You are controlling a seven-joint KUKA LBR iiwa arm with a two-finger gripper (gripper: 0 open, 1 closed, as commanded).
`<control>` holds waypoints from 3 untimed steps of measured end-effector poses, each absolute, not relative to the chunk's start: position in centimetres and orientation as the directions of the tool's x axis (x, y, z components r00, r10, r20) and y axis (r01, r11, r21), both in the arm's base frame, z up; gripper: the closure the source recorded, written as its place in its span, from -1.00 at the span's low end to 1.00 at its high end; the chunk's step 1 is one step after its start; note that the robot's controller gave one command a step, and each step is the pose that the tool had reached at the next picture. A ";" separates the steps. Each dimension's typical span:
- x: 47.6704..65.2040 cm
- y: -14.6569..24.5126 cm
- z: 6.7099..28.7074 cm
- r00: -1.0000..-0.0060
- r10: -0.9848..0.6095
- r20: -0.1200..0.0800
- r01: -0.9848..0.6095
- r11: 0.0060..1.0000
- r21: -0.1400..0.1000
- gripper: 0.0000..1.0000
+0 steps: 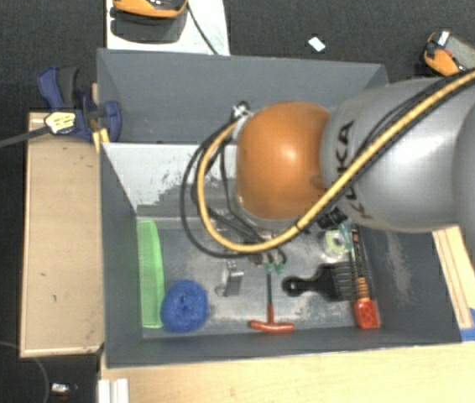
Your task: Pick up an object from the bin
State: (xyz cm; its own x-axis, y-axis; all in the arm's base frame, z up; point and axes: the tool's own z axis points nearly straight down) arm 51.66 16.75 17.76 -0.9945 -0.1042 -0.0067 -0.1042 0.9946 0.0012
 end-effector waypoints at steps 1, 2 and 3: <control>51.1 20.5 16.1 -0.892 -0.452 -0.015 -0.452 0.892 -0.003 -1.00; 47.7 22.9 15.0 -0.899 -0.439 0.000 -0.439 0.899 0.001 -1.00; 47.9 25.0 8.2 -0.756 -0.654 -0.015 -0.654 0.756 -0.006 -1.00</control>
Offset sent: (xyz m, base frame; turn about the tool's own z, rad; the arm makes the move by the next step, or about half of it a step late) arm -0.0393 0.0598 -0.0277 -0.3487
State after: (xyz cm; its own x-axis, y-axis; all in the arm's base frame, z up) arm 47.87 24.98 8.25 -0.7563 -0.6541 -0.0145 -0.6541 0.7564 -0.0060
